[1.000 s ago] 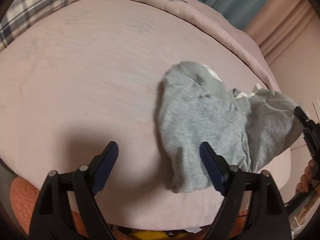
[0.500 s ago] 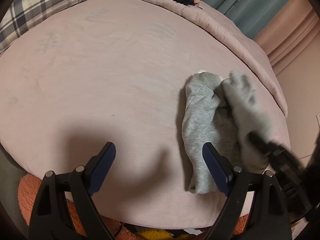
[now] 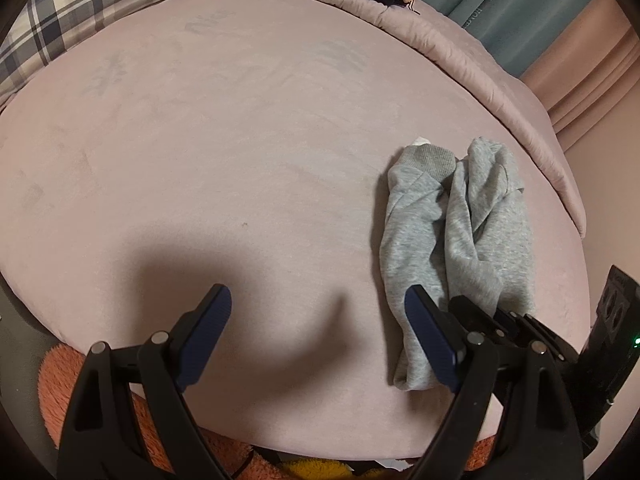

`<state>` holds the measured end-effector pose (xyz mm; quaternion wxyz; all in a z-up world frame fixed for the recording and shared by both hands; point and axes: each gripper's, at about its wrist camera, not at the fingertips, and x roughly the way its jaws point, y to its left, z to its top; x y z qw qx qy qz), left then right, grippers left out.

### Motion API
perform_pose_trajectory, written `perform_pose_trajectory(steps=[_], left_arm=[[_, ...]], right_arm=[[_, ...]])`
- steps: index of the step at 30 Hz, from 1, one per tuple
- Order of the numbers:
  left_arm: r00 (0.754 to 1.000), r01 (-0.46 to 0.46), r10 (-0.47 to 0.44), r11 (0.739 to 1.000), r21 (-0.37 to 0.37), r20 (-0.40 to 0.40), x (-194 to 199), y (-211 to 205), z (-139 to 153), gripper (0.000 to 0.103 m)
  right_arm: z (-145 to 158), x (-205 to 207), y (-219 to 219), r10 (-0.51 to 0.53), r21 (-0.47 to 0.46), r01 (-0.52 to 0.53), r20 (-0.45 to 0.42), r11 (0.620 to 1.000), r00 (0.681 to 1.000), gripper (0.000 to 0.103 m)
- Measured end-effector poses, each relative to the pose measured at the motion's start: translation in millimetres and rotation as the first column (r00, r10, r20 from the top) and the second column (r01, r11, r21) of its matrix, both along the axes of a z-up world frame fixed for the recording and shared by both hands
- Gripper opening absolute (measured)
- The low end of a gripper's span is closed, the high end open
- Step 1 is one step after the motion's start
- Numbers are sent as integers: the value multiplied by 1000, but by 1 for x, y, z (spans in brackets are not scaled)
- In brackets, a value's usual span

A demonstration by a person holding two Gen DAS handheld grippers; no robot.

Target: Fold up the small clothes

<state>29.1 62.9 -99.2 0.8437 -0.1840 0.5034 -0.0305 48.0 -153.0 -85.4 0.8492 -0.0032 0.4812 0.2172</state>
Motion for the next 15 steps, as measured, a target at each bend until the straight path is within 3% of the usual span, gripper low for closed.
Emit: perform_pose_trajectory(steps=[5,11,15], left_arm=[[1000,1,-1,1000,4,0,2,-1,1,88],[1000,5,-5,1000,9,-2,2,-2,1,88],[1000,22,-22,1000,17,7,3,-6,3,89]], right_arm=[[-10,2,-6,-18,44,19,-26,999,999,19],[-1,-2,-5,-30,34,30,-21,999,999,19],[8,-4,-18,-27,129,36,-74,991,997,31]])
